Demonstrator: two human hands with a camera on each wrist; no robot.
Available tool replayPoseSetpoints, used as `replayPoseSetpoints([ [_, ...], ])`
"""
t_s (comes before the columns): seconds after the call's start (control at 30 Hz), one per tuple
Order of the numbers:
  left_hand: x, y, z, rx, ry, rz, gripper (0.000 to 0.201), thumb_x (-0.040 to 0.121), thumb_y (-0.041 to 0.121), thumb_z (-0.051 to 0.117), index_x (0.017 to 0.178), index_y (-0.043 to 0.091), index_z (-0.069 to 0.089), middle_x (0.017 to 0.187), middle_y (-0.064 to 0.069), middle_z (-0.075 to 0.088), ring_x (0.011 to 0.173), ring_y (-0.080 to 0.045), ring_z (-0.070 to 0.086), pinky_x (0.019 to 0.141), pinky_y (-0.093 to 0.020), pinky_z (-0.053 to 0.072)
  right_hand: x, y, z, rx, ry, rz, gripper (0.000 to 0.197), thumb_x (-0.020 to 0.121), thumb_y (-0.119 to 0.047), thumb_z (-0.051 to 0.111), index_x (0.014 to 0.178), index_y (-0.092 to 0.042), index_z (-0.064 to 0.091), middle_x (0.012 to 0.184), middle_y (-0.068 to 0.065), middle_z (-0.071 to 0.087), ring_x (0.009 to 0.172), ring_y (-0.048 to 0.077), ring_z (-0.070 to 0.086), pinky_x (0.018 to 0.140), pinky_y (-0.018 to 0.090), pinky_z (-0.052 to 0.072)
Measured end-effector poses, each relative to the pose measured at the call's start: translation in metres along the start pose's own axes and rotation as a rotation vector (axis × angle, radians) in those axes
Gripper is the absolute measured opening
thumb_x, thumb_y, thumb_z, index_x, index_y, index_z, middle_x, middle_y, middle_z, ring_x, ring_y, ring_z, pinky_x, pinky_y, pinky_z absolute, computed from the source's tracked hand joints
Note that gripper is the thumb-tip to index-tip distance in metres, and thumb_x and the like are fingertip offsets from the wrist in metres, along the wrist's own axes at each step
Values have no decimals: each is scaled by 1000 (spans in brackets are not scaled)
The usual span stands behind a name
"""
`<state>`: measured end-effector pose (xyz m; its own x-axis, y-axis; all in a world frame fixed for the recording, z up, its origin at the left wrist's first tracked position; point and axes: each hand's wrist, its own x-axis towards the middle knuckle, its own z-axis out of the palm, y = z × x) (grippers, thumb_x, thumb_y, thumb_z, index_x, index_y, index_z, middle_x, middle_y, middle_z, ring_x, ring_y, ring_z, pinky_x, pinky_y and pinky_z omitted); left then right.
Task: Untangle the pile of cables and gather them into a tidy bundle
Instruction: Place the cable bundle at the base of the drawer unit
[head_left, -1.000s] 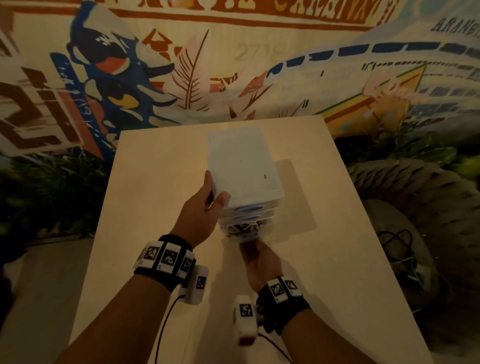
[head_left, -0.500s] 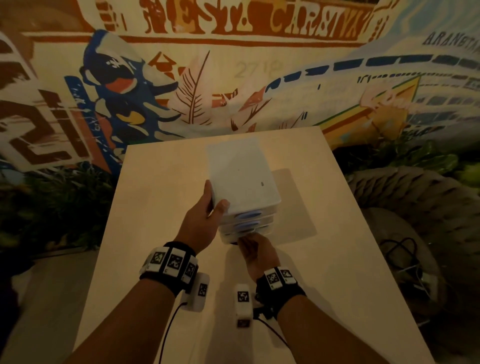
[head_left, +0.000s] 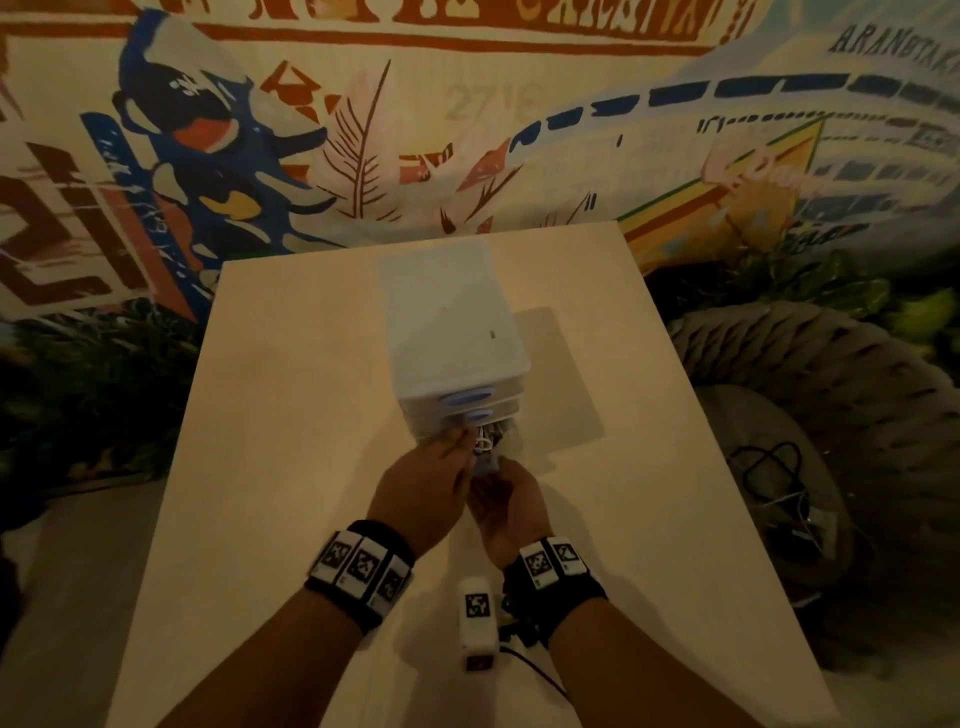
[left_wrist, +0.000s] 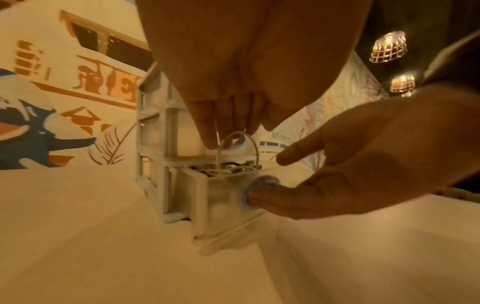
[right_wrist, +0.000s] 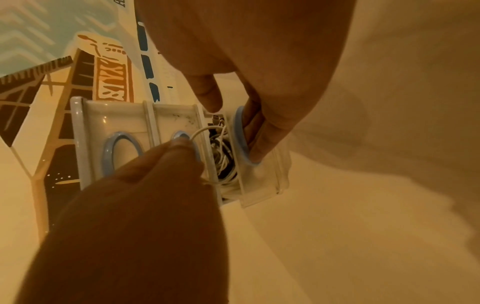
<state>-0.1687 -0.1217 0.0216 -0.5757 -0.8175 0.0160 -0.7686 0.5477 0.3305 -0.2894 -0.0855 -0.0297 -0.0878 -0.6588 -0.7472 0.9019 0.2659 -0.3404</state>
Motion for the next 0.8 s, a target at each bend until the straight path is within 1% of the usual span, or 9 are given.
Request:
replayPoseSetpoints([
  [0.1,4,12,11,61,-220,-37,68,99,43,11,155,13,36,161,-7,37,142,-25,46,108,-38,45,-6,-3,-3,24,-9,30,31,101,-26,51,111,-2,69,96,17,73,85,30,69,76,37,55],
  [0.17,7,18,18,98,-320,-66,58,107,41,15,161,17,18,168,-2,18,152,-19,27,117,-32,31,-9,-4,-3,42,-17,35,37,103,-28,48,120,-2,68,111,21,72,101,35,68,83,41,54],
  [0.23,9,20,23,88,-360,-115,58,109,42,21,162,20,14,169,0,13,153,-16,21,118,-32,30,-11,-6,-3,57,-22,59,41,105,-30,45,127,-3,66,125,24,67,115,38,63,92,43,52],
  [0.37,13,23,25,142,-370,-99,55,108,47,24,156,24,34,163,1,33,144,-17,40,110,-35,43,-11,-8,-5,51,-49,71,43,105,-28,43,131,-1,63,109,21,72,98,33,67,82,40,53],
  [0.43,13,27,17,152,-303,-83,47,107,46,26,143,29,52,146,3,55,122,-20,60,94,-33,52,-9,-7,-6,-6,-28,50,41,104,-27,44,129,-1,63,105,20,73,93,32,70,81,40,54],
  [0.5,11,27,8,185,-254,-63,43,107,45,28,138,32,56,136,6,63,103,-23,67,81,-32,53,-7,-5,-8,-34,-11,48,41,101,-25,50,131,0,62,115,22,70,104,35,68,91,42,55],
  [0.63,6,25,4,330,-376,14,50,107,37,29,155,23,36,153,1,49,107,-28,65,81,-33,47,5,-12,-3,-160,157,81,32,101,-13,55,133,-9,59,128,19,65,118,32,63,83,21,51],
  [0.73,9,28,10,334,-408,12,48,106,35,34,153,22,39,152,0,48,110,-27,64,77,-33,47,-4,-16,8,-367,166,-9,44,105,-18,49,148,-16,43,137,16,60,122,34,59,96,27,46],
  [0.8,12,22,9,252,-335,-52,39,105,34,38,142,32,51,140,5,59,110,-24,65,80,-33,52,1,-12,5,-245,117,55,39,102,-18,54,140,-9,54,123,19,67,114,37,63,88,34,51],
])
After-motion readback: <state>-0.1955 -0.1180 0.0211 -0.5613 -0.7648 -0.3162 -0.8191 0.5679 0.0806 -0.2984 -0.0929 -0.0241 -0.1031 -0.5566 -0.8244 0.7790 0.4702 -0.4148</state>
